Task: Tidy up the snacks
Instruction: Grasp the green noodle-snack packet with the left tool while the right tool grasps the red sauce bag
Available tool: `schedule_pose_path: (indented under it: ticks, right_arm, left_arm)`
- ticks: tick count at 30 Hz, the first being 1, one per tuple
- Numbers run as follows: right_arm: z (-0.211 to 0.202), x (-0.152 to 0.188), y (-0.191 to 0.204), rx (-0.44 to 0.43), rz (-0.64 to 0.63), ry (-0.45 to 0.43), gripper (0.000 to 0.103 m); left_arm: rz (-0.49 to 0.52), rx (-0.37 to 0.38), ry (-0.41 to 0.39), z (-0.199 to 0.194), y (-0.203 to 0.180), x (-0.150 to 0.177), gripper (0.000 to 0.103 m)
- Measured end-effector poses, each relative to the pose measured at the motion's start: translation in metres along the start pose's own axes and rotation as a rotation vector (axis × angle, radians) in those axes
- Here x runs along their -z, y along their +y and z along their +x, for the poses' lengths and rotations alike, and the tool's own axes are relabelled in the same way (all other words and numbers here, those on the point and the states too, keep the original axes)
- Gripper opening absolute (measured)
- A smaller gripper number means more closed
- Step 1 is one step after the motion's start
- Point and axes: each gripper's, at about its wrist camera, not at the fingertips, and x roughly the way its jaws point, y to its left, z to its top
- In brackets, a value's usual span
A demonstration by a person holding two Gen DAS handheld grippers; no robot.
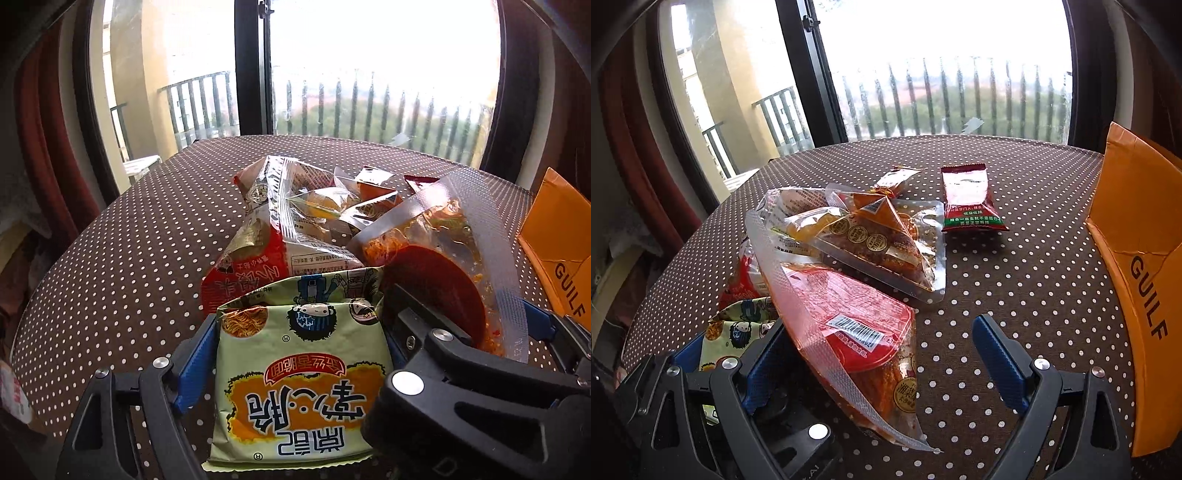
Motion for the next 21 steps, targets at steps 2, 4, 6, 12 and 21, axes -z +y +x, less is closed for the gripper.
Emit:
schedule_pose_path:
  ticks: [2,4,6,12,21]
  right_arm:
    - [0.002,-0.001,0.0,0.001,0.002,0.001,0.096]
    - [0.002,-0.002,0.002,-0.002,0.001,0.001,0.096]
    - [0.005,-0.003,0.003,-0.012,0.007,0.017,0.094]
    - [0.01,-0.004,0.005,-0.054,0.019,0.041,0.079]
    - [0.011,-0.002,0.004,-0.078,0.018,0.062,0.052]
  left_arm:
    - [-0.006,0.016,0.018,0.003,0.003,-0.001,0.083]
    - [-0.012,0.032,0.035,0.004,0.004,0.0,0.083]
    - [-0.017,0.043,0.061,0.006,0.005,0.002,0.083]
    - [-0.02,0.037,0.063,0.007,0.004,0.002,0.083]
    - [0.005,0.02,0.056,0.008,-0.005,0.003,0.082]
